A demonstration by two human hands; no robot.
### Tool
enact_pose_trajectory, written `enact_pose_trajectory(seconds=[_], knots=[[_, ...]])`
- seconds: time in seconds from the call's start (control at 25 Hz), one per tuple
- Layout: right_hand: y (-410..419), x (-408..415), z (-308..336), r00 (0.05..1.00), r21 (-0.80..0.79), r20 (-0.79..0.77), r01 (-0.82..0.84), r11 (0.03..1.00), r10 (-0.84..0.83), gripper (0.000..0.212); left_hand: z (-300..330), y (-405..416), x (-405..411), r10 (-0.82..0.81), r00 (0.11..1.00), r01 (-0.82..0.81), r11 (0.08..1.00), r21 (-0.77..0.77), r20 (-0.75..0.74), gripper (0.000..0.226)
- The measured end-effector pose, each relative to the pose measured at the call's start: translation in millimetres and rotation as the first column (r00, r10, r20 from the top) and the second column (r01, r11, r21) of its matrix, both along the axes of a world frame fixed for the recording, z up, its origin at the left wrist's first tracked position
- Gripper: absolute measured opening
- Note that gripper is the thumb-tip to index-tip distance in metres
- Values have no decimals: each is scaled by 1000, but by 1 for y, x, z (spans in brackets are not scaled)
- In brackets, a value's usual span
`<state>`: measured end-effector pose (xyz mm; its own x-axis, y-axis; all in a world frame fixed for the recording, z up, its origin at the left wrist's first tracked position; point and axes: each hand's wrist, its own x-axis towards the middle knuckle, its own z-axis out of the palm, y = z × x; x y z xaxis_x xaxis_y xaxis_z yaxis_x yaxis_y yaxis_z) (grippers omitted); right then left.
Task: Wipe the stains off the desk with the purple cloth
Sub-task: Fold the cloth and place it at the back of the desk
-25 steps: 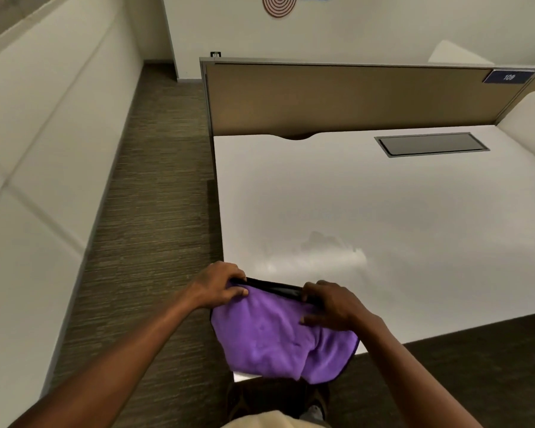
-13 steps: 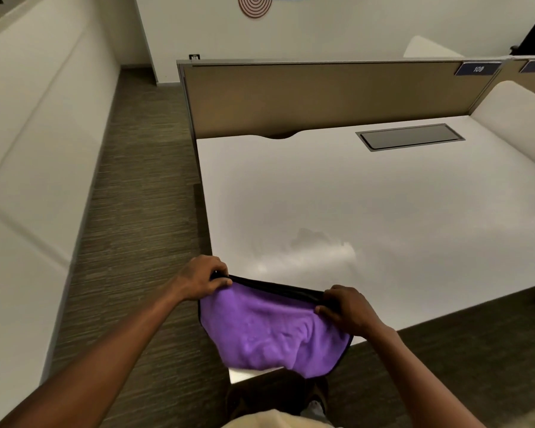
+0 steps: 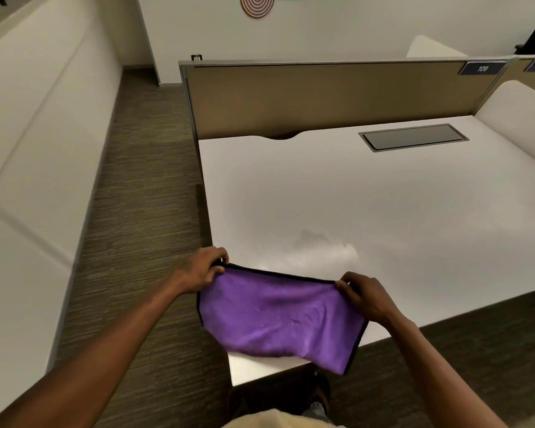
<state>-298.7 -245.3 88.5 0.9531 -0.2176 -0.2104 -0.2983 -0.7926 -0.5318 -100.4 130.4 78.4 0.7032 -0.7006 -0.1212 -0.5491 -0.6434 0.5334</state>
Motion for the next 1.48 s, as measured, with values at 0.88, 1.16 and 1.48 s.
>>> enact_pose_trajectory(seconds=[0.88,1.16,1.48], knots=[[114,91,-22,983,-47,-106,-156,987,151,27,-48,-33,-183,631,616,-702,711,35,-472,40],[99,92,3,991,257,-66,-94,962,114,23,-34,-52,-204,542,333,-811,583,59,-772,79],[90,88,30,998,540,4,51,840,-63,19,-9,-110,-199,647,181,-983,153,-106,-741,70]])
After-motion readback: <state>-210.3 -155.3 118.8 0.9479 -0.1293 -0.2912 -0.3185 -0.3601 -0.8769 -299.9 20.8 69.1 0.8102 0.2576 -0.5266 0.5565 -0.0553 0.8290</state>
